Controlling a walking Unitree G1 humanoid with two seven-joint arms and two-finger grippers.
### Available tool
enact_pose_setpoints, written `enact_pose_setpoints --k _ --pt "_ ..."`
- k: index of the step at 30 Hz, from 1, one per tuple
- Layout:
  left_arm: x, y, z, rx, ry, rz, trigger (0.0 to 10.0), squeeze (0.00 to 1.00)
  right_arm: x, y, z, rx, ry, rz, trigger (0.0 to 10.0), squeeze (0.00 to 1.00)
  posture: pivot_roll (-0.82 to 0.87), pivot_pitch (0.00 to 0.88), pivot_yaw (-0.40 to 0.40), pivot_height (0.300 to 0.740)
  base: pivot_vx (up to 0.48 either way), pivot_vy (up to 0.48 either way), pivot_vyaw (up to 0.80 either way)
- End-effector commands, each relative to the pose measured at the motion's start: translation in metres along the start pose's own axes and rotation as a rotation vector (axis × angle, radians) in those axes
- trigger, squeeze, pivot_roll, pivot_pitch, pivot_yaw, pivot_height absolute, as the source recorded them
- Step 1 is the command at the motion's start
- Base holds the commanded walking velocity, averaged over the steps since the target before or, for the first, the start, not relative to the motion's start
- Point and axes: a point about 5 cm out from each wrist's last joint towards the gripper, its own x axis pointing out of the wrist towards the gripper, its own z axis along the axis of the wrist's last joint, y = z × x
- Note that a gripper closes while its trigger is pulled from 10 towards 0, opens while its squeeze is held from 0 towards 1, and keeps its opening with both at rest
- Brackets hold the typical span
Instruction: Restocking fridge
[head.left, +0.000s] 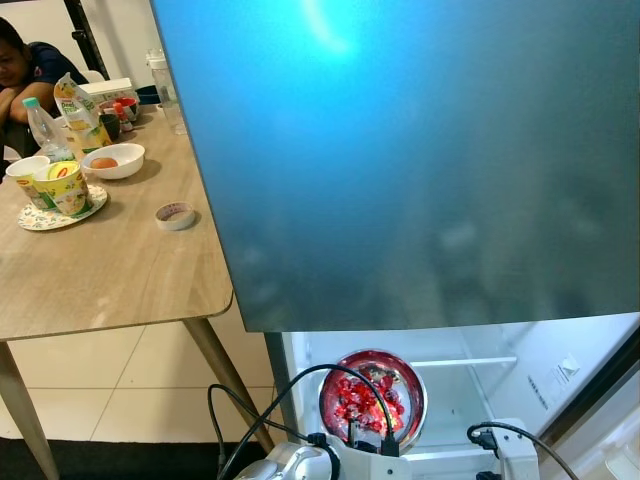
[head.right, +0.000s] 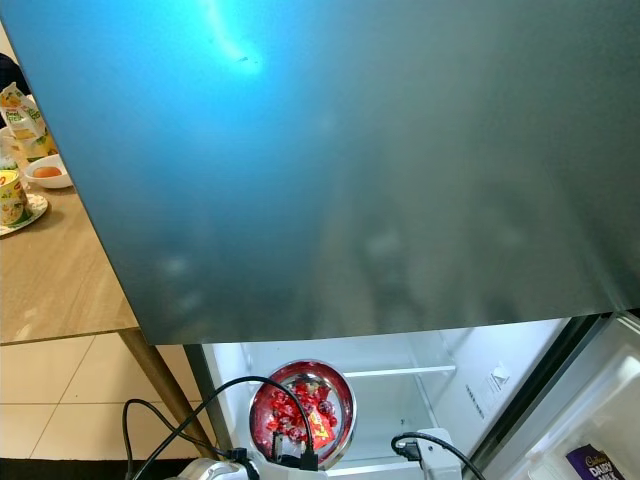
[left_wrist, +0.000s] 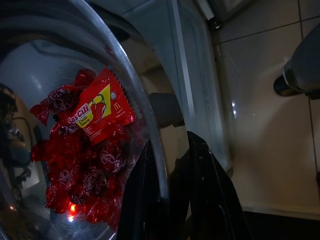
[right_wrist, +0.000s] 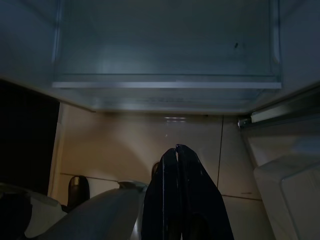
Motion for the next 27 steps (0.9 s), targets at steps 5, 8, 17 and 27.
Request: enact_pose_setpoints --k 5,8,17,27 --pt "-0.004 -0.001 -0.009 0.023 0.020 -0.005 10.0 0.00 0.002 0.000 0.008 0.017 -0.023 0.006 10.0 0.00 -0.07 0.013 0.025 0.705 0.000 0.000 0.00" --pt "-0.004 -0.001 -0.009 0.024 0.017 -0.003 10.0 0.00 0.003 0.001 0.010 0.018 -0.030 0.008 10.0 0.00 -0.07 0.013 0.025 0.695 0.000 0.000 0.00" --pt "-0.001 0.002 -0.006 0.034 0.006 0.007 10.0 0.00 0.004 0.001 0.017 0.009 -0.046 0.011 10.0 0.00 -0.07 0.013 0.025 0.650 0.000 0.000 0.00" --pt "0.002 0.004 -0.001 0.039 -0.007 0.014 10.0 0.00 0.005 -0.001 0.024 0.006 -0.065 0.013 10.0 0.00 -0.07 0.013 0.025 0.610 0.000 0.000 0.00"
